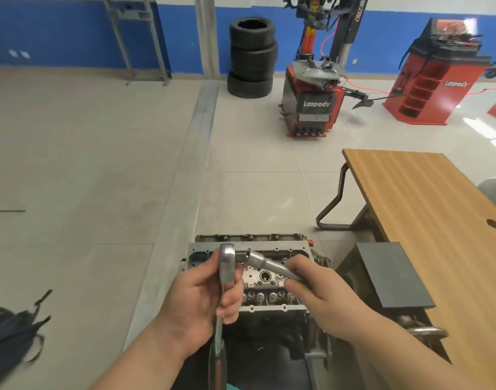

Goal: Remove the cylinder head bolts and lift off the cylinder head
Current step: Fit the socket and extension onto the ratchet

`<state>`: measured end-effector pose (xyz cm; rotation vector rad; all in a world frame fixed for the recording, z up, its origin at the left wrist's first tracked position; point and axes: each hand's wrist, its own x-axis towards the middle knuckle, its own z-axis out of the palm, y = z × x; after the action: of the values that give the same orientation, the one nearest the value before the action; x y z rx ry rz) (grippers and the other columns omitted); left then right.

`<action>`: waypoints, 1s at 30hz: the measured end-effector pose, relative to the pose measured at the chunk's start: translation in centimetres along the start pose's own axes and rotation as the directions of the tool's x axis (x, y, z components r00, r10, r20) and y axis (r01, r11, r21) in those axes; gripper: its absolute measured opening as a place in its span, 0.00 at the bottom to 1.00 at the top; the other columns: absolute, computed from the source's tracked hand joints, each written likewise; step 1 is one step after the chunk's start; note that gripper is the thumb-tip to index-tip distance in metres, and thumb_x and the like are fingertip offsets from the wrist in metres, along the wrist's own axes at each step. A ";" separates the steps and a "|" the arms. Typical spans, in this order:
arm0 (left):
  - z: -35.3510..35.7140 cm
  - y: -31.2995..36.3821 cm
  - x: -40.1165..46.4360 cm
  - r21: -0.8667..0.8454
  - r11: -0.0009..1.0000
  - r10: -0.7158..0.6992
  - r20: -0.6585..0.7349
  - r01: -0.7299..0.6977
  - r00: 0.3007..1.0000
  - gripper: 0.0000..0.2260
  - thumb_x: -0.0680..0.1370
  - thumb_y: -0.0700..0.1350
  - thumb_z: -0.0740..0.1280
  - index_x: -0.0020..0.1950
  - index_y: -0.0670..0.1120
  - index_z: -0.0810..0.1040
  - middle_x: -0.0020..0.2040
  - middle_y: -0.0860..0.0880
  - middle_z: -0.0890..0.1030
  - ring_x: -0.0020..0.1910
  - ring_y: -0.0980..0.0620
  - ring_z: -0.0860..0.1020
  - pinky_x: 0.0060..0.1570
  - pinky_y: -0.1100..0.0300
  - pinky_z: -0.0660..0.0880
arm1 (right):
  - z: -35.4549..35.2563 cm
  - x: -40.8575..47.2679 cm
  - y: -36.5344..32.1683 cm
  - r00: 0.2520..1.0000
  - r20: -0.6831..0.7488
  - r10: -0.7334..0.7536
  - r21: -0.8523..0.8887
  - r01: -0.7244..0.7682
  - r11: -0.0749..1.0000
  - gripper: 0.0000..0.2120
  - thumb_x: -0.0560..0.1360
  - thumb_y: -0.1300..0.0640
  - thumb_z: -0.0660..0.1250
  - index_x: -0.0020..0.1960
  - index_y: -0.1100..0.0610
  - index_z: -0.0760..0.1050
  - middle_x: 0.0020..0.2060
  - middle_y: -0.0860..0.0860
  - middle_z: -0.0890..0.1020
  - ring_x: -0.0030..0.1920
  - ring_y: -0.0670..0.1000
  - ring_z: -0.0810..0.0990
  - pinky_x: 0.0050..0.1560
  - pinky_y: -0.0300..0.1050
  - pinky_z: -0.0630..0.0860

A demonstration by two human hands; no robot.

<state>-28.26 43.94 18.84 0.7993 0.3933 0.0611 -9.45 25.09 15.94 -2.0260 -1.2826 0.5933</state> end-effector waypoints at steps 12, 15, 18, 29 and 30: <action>-2.0 1.5 -1.0 0.135 0.990 -0.034 0.031 0.030 0.999 0.28 0.74 0.66 0.75 0.46 0.40 0.77 0.32 0.43 0.67 0.27 0.48 0.63 0.32 0.54 0.64 | -2.6 1.0 -3.4 0.991 0.073 -0.116 -0.171 0.127 0.977 0.10 0.84 0.44 0.62 0.61 0.30 0.66 0.50 0.27 0.77 0.50 0.38 0.78 0.45 0.28 0.71; -1.3 1.1 -0.1 0.139 0.989 -0.046 0.046 0.039 0.998 0.28 0.74 0.66 0.74 0.46 0.40 0.80 0.32 0.44 0.67 0.27 0.49 0.64 0.33 0.55 0.65 | -3.8 1.3 -3.5 0.983 0.102 -0.151 -0.118 0.163 0.980 0.10 0.82 0.38 0.60 0.63 0.34 0.69 0.48 0.29 0.78 0.48 0.39 0.79 0.44 0.28 0.71; -0.4 0.9 1.0 0.139 0.990 -0.039 0.038 0.034 0.998 0.28 0.75 0.67 0.74 0.47 0.40 0.81 0.32 0.44 0.67 0.27 0.50 0.65 0.33 0.56 0.67 | -5.2 1.7 -2.9 0.976 0.148 -0.160 -0.010 0.163 0.987 0.07 0.81 0.36 0.60 0.59 0.32 0.72 0.44 0.35 0.81 0.44 0.43 0.80 0.42 0.31 0.72; 4.5 -0.8 6.3 0.227 0.974 0.045 -0.199 0.001 0.979 0.41 0.68 0.72 0.76 0.50 0.33 0.76 0.24 0.48 0.63 0.22 0.51 0.61 0.28 0.58 0.67 | -9.7 3.7 4.4 0.988 0.098 0.117 0.623 -0.153 0.767 0.20 0.75 0.35 0.73 0.63 0.41 0.82 0.40 0.44 0.80 0.29 0.45 0.71 0.27 0.39 0.69; 4.7 -0.8 6.5 0.201 0.980 0.056 -0.219 -0.011 0.974 0.41 0.67 0.71 0.77 0.51 0.32 0.75 0.24 0.48 0.62 0.21 0.51 0.61 0.27 0.58 0.67 | -10.2 3.9 5.4 0.949 0.129 0.288 0.814 -0.267 0.515 0.20 0.76 0.37 0.73 0.63 0.46 0.83 0.38 0.48 0.76 0.28 0.47 0.66 0.23 0.40 0.65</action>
<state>-20.56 41.43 19.16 1.0005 0.6058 0.1464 2.30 24.06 18.81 -1.3844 -0.4462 1.0808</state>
